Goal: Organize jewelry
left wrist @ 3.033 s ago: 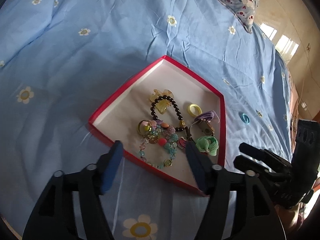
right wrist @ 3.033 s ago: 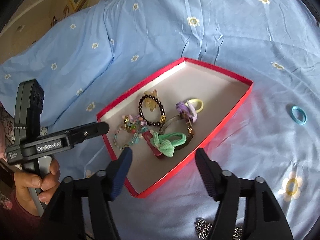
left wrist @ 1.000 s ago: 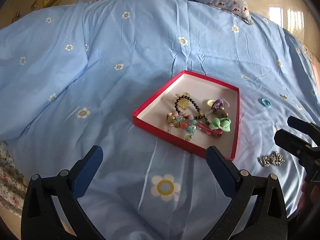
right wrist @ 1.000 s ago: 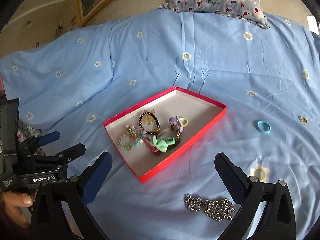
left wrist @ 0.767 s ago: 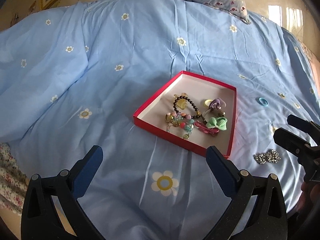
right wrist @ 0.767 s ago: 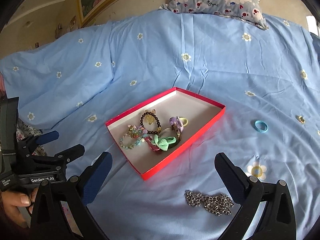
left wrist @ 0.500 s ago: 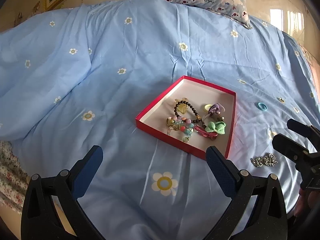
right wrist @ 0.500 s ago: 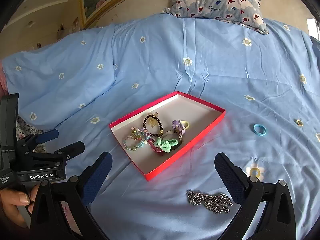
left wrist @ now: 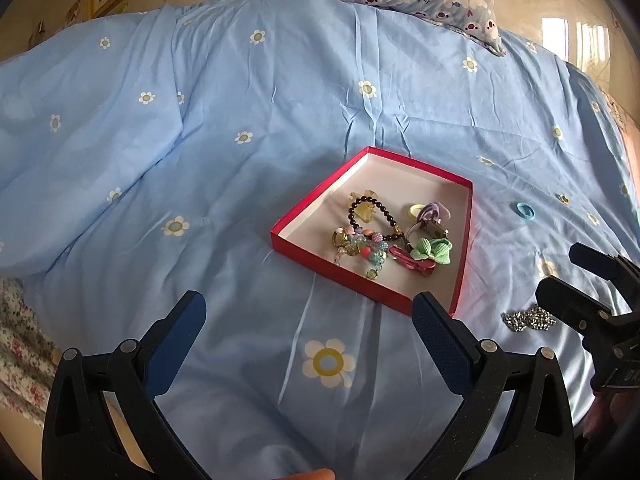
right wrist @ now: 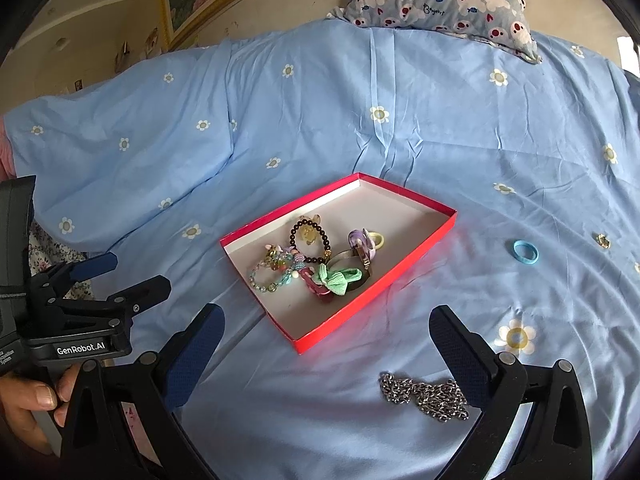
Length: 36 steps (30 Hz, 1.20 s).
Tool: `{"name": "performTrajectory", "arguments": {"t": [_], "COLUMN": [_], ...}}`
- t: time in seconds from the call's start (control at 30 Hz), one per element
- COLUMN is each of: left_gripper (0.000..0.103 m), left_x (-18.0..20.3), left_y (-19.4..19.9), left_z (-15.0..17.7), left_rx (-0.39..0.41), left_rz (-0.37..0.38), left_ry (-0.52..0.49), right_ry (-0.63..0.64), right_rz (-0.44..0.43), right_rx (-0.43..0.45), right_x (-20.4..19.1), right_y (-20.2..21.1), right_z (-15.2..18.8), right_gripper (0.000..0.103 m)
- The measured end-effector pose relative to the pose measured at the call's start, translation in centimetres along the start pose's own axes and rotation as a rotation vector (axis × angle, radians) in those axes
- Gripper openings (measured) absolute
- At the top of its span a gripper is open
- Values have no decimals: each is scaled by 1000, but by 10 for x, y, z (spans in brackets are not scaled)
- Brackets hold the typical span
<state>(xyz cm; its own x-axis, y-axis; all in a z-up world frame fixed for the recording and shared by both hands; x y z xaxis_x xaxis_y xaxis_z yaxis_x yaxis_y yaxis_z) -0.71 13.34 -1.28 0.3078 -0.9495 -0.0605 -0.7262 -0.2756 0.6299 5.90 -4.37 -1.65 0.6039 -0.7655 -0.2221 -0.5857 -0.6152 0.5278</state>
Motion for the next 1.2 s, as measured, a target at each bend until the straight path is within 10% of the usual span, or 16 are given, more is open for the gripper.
{"name": "performTrajectory", "arguments": {"t": [1.2], "left_gripper": [103], "left_x": [2], "left_y": [-3], "left_z": [3], "left_rx": [-8], "left_rz": [-6], "left_ry": [0], "right_ry": [-4], "right_rz": [-17], "right_rx": [-15], "right_x": [0], "right_y": [-2], "right_z": [3], "right_gripper": [103]}}
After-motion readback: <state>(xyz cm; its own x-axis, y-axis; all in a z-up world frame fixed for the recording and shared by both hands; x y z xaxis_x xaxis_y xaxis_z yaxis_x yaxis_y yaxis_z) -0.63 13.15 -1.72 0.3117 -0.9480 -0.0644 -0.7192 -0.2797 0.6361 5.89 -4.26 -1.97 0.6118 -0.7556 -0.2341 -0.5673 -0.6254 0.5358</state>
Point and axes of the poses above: each gripper's, at about its wrist camera, not at the fingertips, and y roughly against the way its jaws point, x to its right, z to its underside, the point moved 4 cm from there along -y, roughly the way its jaws point
